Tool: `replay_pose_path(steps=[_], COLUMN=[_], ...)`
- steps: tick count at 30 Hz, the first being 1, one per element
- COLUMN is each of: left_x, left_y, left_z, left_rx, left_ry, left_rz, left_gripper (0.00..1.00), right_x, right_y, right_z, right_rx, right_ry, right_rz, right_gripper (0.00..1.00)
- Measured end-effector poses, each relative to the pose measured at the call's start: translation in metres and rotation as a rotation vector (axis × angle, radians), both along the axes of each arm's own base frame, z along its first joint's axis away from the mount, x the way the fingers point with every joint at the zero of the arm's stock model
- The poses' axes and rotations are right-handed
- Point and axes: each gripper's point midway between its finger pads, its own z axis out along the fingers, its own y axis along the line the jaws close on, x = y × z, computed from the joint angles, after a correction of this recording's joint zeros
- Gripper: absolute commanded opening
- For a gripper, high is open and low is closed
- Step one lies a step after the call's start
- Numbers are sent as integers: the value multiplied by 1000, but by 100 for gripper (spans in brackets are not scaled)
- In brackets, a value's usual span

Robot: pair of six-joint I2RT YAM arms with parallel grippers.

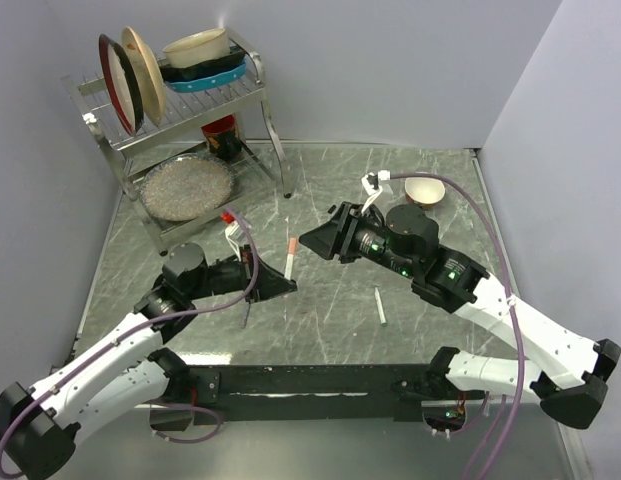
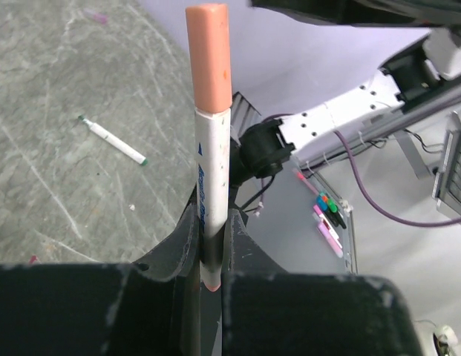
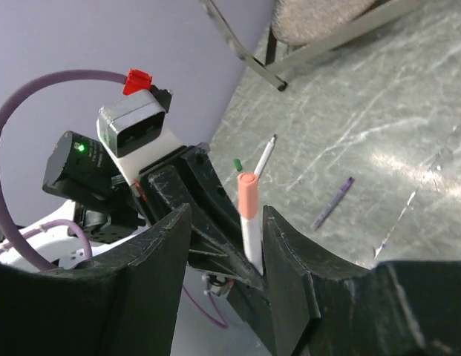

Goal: Insert the pens into the pen caps

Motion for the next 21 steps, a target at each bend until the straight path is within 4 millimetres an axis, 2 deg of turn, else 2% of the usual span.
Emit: replay_pose_path(steps=[8, 12, 21], left_x=[-15, -16, -16], left_y=[5, 5, 5], left_z=[17, 18, 17], left_rx=[-42, -43, -44], left_ry=[-53, -55, -56], left_rz=[-43, -44, -44], left_gripper=[1, 1, 1], right_x=[2, 1, -5], right_y=[14, 22, 32], right_z=[-3, -12, -17], right_rx=[-30, -50, -58], right_ry=[-4, 11, 13], right_rz=[51, 84, 123], right_gripper=[51, 50, 48])
